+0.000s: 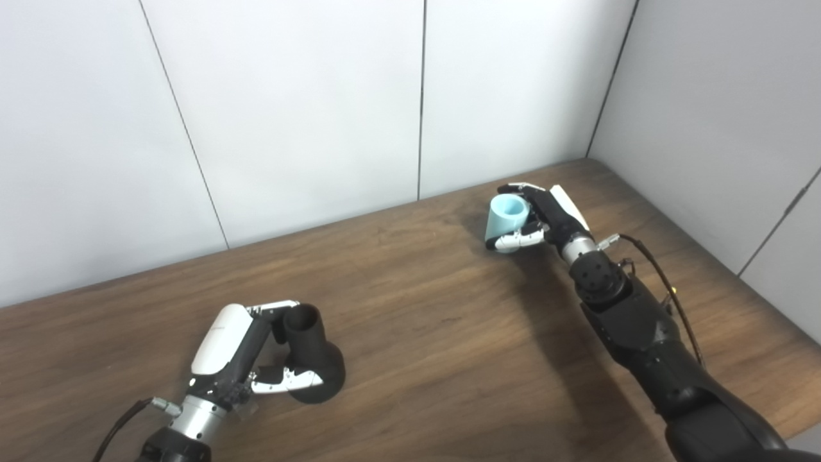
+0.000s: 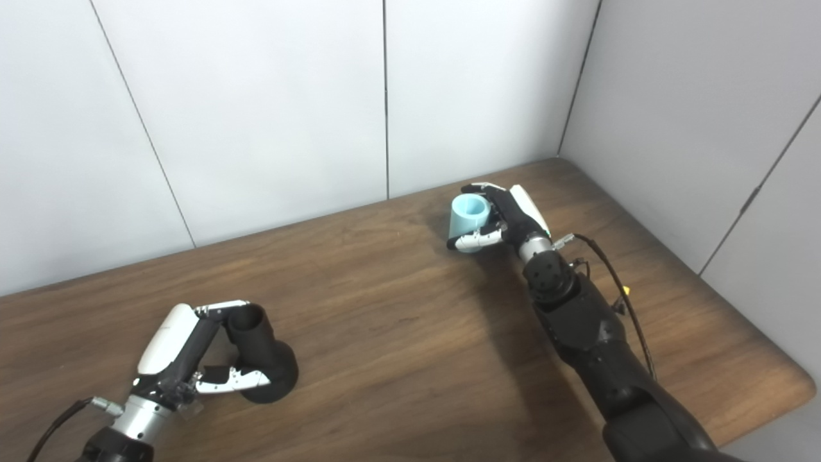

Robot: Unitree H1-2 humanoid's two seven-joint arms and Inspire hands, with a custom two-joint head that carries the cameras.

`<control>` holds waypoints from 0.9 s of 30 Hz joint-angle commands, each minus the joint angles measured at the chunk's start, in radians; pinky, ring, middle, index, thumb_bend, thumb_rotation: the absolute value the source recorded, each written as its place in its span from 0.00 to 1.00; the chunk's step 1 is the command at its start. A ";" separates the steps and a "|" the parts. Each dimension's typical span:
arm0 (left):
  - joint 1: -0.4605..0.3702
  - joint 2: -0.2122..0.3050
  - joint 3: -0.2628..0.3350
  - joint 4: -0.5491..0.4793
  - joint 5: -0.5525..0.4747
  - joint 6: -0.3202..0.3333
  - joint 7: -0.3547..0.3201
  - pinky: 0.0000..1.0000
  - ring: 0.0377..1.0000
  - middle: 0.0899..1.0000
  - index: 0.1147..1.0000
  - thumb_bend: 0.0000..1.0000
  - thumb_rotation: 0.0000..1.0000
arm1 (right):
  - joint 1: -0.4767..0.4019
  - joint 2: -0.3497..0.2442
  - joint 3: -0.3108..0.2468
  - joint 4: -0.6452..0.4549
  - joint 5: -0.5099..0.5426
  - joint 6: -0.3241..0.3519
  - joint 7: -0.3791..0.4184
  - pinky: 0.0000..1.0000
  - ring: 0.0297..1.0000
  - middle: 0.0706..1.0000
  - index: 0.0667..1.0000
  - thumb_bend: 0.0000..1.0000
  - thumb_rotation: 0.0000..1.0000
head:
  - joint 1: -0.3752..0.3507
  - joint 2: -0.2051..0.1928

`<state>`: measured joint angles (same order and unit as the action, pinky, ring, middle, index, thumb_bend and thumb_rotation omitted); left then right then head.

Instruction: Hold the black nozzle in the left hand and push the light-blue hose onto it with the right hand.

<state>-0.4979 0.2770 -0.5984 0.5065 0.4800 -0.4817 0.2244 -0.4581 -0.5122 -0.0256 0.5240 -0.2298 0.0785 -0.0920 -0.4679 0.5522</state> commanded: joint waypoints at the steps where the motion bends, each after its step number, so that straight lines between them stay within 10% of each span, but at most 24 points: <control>1: 0.111 0.032 -0.026 0.075 0.028 0.012 -0.028 0.37 0.39 0.40 0.43 0.50 0.00 | 0.010 -0.019 0.018 -0.030 -0.021 0.032 0.030 0.55 0.56 0.48 0.57 0.60 0.00 | 0.000 0.004; 5: 0.104 0.027 -0.028 0.086 0.035 0.012 -0.023 0.37 0.38 0.40 0.44 0.50 0.00 | 0.024 -0.029 0.029 -0.038 -0.047 -0.027 0.019 0.41 0.42 0.43 0.49 0.52 0.00 | 0.008 0.005; 17: 0.109 0.019 -0.017 0.091 0.054 0.012 -0.026 0.39 0.39 0.41 0.43 0.50 0.00 | 0.011 -0.003 0.008 0.043 -0.110 -0.311 -0.186 0.39 0.40 0.43 0.49 0.52 0.00 | 0.046 0.019; 27: 0.120 -0.005 -0.004 0.082 0.090 0.019 -0.038 0.37 0.38 0.40 0.43 0.50 0.00 | 0.020 0.080 -0.047 -0.190 -0.009 -0.248 -0.136 0.39 0.42 0.45 0.46 0.52 0.00 | 0.149 0.038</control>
<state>-0.4925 0.2652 -0.5740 0.5084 0.5173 -0.4815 0.2250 -0.3918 -0.4317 -0.0441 0.4061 -0.2874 -0.1825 -0.2454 -0.3193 0.5890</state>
